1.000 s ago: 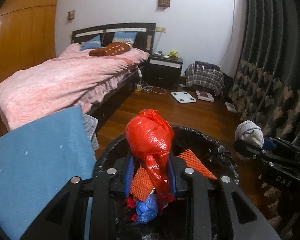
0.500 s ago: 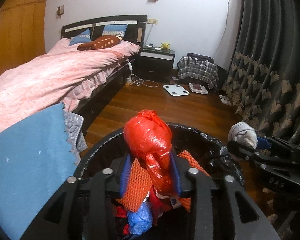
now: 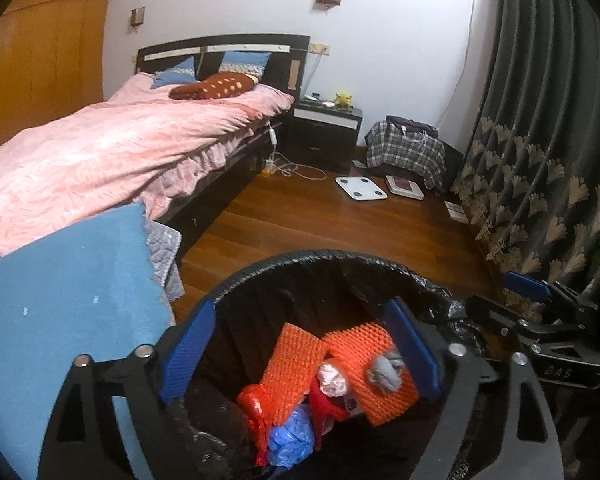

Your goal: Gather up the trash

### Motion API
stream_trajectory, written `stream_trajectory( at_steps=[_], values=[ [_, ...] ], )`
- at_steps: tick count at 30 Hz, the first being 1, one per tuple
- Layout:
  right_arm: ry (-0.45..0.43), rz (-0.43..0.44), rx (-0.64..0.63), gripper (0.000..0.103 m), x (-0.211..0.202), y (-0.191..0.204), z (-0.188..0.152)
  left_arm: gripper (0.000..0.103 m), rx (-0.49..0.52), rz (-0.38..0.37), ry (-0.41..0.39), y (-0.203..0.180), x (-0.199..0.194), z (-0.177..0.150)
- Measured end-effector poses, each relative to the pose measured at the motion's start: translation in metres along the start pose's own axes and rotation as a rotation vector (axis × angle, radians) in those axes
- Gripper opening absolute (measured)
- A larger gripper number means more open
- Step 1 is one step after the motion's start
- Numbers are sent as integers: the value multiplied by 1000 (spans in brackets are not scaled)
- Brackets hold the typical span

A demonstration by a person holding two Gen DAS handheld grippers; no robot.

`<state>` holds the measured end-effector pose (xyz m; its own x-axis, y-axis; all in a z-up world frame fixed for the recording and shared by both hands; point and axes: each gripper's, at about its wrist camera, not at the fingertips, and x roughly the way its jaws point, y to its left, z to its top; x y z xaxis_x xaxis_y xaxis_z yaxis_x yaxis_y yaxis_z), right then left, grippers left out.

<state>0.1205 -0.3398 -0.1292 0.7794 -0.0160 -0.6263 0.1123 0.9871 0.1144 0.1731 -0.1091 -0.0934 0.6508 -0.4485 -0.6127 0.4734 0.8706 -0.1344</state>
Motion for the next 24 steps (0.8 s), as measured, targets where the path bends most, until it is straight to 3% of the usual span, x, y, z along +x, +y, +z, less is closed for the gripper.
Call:
stream_trajectory(
  at_steps=[4,24],
  values=[
    [-13,19,2,96,-13,9,2,97,-5,34,-20,6,-18,2],
    [-57,133,-100,98,-89,84,6,97,-76,197,-78,34,-127,-25]
  ],
)
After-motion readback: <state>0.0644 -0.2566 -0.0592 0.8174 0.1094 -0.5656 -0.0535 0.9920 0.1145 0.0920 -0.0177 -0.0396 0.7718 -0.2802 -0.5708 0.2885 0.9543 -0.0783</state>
